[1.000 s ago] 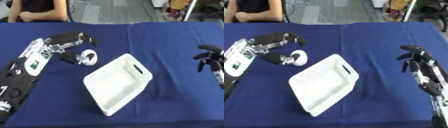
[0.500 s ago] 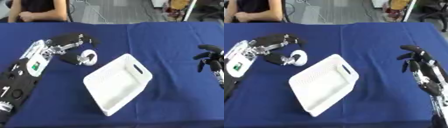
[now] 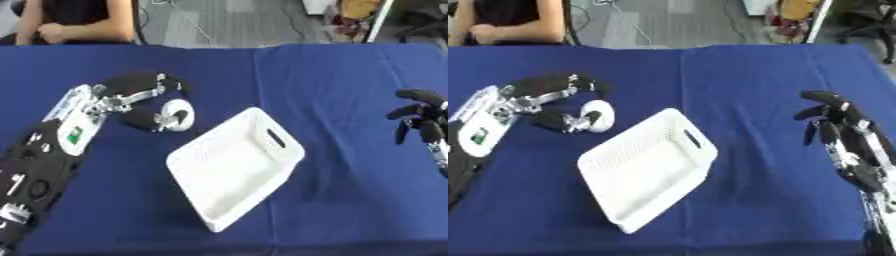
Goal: Pick up objects on the table and place them in the box.
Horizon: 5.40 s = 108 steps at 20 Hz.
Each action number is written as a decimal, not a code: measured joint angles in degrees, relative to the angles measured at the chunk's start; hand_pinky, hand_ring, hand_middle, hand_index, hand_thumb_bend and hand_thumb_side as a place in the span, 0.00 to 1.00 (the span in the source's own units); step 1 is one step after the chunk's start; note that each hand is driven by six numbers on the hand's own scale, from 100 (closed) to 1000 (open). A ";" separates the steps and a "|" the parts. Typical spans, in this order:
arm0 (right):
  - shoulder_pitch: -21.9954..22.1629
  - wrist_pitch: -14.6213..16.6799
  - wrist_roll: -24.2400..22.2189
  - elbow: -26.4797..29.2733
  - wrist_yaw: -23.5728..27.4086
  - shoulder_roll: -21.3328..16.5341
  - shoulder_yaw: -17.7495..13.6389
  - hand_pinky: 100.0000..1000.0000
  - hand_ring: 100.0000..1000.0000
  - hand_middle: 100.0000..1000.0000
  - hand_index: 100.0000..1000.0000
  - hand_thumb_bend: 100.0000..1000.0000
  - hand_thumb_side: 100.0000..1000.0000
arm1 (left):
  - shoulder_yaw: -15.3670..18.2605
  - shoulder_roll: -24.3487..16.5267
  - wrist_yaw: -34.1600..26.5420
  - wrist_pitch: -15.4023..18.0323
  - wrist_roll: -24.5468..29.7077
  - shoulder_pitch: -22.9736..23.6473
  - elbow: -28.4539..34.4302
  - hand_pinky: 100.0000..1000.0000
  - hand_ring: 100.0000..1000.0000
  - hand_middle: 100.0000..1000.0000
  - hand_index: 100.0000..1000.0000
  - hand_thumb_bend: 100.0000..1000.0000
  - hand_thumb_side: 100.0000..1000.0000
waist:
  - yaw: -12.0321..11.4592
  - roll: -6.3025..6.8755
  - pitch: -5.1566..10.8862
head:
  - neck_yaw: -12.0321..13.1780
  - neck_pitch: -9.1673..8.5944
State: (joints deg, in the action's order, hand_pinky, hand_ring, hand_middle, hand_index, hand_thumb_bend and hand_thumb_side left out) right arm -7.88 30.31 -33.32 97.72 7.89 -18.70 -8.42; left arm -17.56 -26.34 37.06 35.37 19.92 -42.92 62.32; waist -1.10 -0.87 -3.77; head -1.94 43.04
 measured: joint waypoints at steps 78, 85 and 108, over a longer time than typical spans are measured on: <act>-1.49 -0.03 -0.03 -0.36 0.96 0.00 0.37 0.28 0.64 0.81 0.88 0.00 0.53 | 3.12 2.42 6.53 0.39 7.46 -3.04 -12.51 0.64 0.76 0.90 1.00 0.98 0.71 | 2.01 -1.15 -1.95 | 1.41 -1.57; -1.49 -0.03 -0.03 -0.37 0.96 0.00 0.36 0.28 0.64 0.81 0.88 0.00 0.54 | 3.16 1.89 7.76 -1.66 9.52 -2.54 -10.82 0.38 0.56 0.84 1.00 0.70 0.52 | 2.00 -1.11 -1.95 | 1.41 -1.57; -1.46 0.01 0.01 -0.37 0.74 0.02 0.32 0.28 0.64 0.81 0.88 0.00 0.56 | 4.49 -1.25 -11.62 -8.48 4.96 0.79 -1.86 0.00 0.00 0.30 0.16 0.00 0.32 | 1.84 -0.86 -1.92 | 1.36 -1.57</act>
State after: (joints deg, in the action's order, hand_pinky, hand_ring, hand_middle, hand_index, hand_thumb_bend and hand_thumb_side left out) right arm -9.34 30.32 -33.31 97.34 8.63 -18.68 -8.11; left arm -13.06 -27.60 25.44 26.89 24.88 -42.13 60.47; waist 0.74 -1.73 -5.69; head -0.58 41.47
